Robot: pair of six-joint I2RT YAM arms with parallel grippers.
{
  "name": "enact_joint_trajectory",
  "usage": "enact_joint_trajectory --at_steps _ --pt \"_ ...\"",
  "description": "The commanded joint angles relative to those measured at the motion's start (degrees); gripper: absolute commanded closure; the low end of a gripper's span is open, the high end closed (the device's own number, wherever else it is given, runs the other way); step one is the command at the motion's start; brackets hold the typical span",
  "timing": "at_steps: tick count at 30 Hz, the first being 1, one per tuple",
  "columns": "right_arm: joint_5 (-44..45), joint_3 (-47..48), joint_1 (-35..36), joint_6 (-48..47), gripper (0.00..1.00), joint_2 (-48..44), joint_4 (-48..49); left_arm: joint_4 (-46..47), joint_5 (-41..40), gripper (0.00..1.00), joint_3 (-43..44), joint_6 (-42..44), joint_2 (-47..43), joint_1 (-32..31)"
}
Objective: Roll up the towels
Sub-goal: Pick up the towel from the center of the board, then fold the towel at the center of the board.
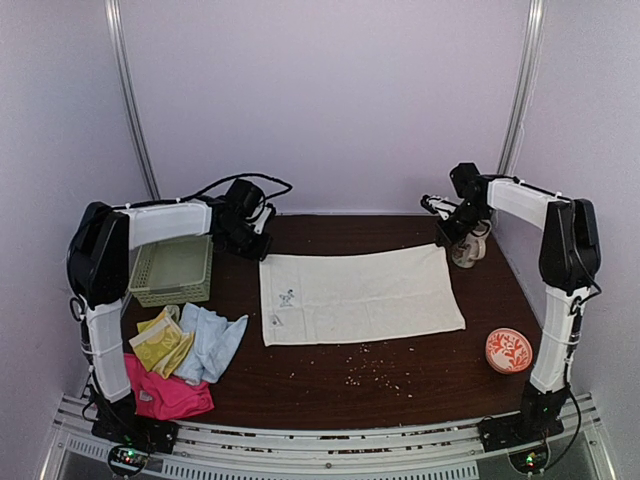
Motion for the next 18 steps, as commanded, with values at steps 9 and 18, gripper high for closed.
enact_joint_trajectory --at_steps 9,18 --pt "-2.15 -11.95 -0.78 -1.99 1.00 -8.75 6.15 2.40 8.73 1.00 -7.95 3.14 -5.76 -0.50" --pt "-3.97 -20.19 -1.22 -3.15 1.00 -14.23 7.71 4.23 10.63 1.00 -15.40 3.55 -10.60 -0.52"
